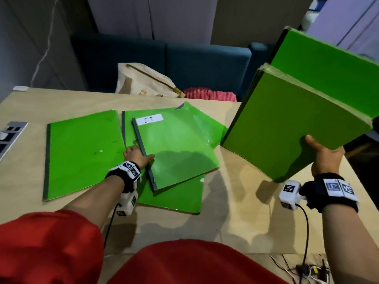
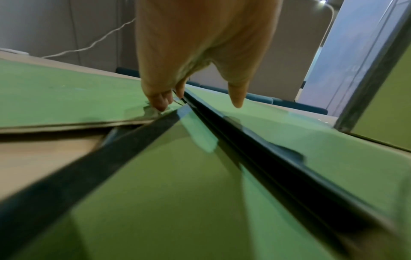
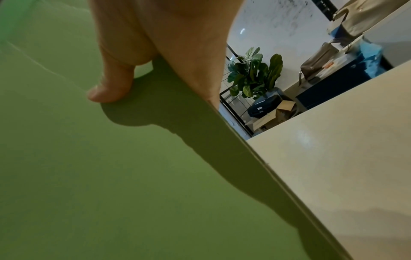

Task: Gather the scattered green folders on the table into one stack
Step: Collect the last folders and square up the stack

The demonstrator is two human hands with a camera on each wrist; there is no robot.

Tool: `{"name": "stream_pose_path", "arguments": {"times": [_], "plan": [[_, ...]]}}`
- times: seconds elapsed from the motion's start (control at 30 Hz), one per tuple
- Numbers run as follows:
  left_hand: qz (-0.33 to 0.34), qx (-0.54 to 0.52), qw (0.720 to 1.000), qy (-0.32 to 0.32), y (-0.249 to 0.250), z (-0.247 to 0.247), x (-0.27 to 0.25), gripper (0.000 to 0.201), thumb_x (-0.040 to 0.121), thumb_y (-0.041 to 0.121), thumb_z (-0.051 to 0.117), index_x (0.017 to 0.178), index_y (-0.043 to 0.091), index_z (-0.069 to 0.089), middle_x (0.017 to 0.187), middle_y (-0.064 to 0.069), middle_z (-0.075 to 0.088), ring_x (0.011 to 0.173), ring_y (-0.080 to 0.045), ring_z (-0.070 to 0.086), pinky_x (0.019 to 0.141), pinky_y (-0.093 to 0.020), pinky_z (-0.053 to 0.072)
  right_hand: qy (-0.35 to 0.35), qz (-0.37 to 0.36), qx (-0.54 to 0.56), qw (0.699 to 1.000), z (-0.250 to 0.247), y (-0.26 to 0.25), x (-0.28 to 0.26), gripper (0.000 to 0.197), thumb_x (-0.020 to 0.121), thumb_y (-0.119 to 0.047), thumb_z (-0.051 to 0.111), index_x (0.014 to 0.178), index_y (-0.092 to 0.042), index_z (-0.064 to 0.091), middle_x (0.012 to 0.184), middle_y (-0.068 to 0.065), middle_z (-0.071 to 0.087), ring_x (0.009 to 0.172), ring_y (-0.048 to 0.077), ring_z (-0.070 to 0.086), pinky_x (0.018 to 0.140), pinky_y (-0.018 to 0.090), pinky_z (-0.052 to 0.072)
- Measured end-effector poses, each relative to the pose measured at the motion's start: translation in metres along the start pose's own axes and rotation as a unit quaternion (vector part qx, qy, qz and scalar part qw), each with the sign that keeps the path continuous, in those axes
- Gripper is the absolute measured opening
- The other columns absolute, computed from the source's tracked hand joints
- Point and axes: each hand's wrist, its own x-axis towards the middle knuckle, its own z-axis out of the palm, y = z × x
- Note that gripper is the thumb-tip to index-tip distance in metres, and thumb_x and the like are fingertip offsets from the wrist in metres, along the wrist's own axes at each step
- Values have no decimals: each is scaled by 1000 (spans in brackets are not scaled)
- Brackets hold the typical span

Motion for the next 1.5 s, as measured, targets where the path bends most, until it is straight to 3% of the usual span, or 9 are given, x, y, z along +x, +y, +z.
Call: {"name": "stream_pose_path", "arguments": {"times": [0.2,0.3,0.53,0.7,0.97,1.1,1.23,1.33,1.5], "plan": [[16,17,1000,-9,24,-17,59,90,75,50,66,127,-16,35,137,-36,36,126,-46,39,105,-48,36,45,5,-42,998,-4,5,10,32,77,4,67,96,-16,50,92,-5,59,83,10,60,59,11,52],[55,19,998,-23,31,-18,74,83,69,43,75,120,-13,43,127,-35,45,117,-46,45,97,-50,42,58,20,-41,997,-5,7,12,57,76,0,69,126,-1,42,103,2,60,89,14,61,60,11,52],[-6,-32,997,-67,41,-9,70,104,59,25,85,133,-10,22,135,-33,40,121,-46,44,94,-50,45,71,31,-52,996,1,1,8,102,45,-27,85,132,0,38,124,16,58,107,27,61,77,24,57],[-27,-99,980,-173,37,-18,68,39,66,27,80,73,2,51,85,-20,59,78,-31,56,63,-33,42,82,15,-55,995,-2,7,16,63,80,-3,67,133,1,33,103,0,57,106,22,54,53,4,47],[-48,-240,940,-236,25,-15,39,33,75,26,73,62,14,45,53,-2,37,48,-15,31,49,-25,27,76,19,-53,996,1,1,7,64,83,-6,63,137,1,28,132,13,48,104,14,46,46,-3,40],[-10,-339,922,-185,19,-40,29,28,79,12,68,67,10,43,44,0,45,32,-12,43,31,-18,38,48,24,-50,997,1,-2,3,65,84,-5,62,138,1,26,130,7,46,104,13,44,44,-3,38],[44,-428,896,-107,-1,-85,23,39,63,30,79,79,9,50,69,-9,53,59,-16,46,53,-23,36,32,7,-69,997,-10,6,12,61,85,-7,61,138,-1,30,131,10,49,105,15,48,66,2,46],[88,-450,885,-83,-4,-105,13,36,83,8,61,49,13,51,34,10,47,37,-5,38,40,-15,28,29,14,-59,998,-17,10,16,56,86,-11,61,136,-6,36,123,9,53,91,12,58,83,20,50],[184,-473,852,-127,42,-108,-21,37,86,-11,44,70,17,63,49,19,64,47,8,57,53,-5,44,-7,15,-15,1000,-15,12,13,45,59,-26,77,99,-20,57,83,-9,73,70,2,69,64,16,56]]}}
